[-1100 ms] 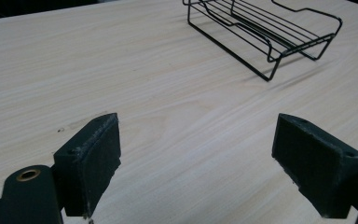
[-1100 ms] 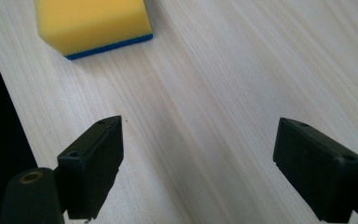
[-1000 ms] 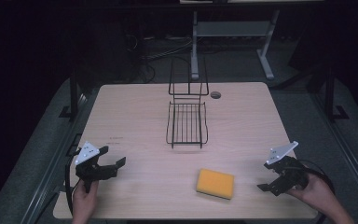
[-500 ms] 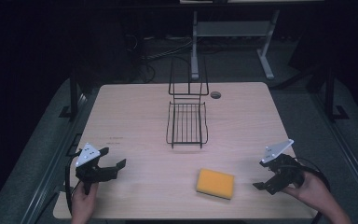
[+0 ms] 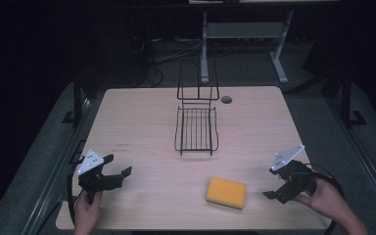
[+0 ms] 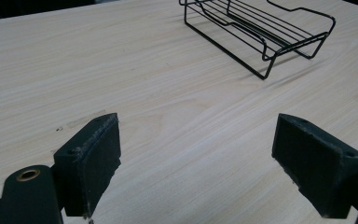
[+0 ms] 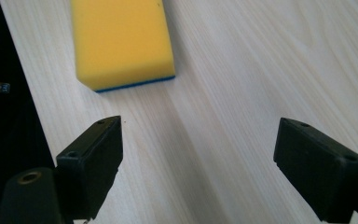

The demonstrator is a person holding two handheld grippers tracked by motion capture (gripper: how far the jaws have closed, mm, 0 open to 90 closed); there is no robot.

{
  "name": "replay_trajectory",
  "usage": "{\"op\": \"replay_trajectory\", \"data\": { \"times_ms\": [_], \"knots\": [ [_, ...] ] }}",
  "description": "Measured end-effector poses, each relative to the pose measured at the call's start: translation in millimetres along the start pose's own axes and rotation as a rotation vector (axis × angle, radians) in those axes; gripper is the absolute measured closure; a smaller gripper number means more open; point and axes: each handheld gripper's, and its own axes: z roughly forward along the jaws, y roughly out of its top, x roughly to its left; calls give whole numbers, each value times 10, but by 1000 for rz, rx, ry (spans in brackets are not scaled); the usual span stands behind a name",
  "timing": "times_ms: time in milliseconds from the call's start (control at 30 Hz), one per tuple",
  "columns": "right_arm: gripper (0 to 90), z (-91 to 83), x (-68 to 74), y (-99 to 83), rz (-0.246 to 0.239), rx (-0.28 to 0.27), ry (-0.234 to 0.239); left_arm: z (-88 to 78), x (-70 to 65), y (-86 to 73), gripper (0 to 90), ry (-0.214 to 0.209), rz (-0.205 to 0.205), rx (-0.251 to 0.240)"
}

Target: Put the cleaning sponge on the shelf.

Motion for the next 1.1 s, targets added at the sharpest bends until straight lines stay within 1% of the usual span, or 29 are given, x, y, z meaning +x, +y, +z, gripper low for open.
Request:
{"op": "replay_trajectory", "data": {
  "times_ms": [67,100,167,300,400,433,500,567,700,767,800,867,933,967,1100],
  "knots": [
    [153,-3,13,26,-8,-12,3,-5,1,2,147,1,1,-4],
    [153,4,33,52,-14,-18,13,-7,1,3,147,2,0,-5],
    [153,8,42,61,-15,-17,14,-9,3,3,148,0,1,-4],
    [151,37,83,121,-34,-14,21,-5,4,0,148,-1,-4,-4],
    [140,66,109,175,-42,-11,20,-3,0,3,147,-4,2,-3],
    [140,86,128,212,-53,-9,25,-3,-1,4,147,-3,3,-2],
    [140,97,137,229,-56,-11,31,-1,-2,4,147,-4,4,-2],
    [140,132,156,277,-67,-13,42,-2,0,3,147,-1,3,-2],
    [140,171,173,316,-78,-6,51,-7,-1,3,147,0,4,-4],
    [140,194,193,340,-80,-4,55,-3,3,-1,148,-2,1,-1],
    [140,213,210,360,-86,-5,66,-2,3,-1,147,-2,0,-1],
    [140,238,233,384,-93,-6,68,-5,8,1,147,0,3,1],
    [140,282,259,421,-103,-4,77,-6,14,0,147,-3,-2,-2],
    [140,333,286,469,-115,7,81,-6,15,-1,147,-5,-3,-2],
    [140,384,310,527,-127,12,94,-8,13,-1,147,-5,-1,-2]
  ]
}}
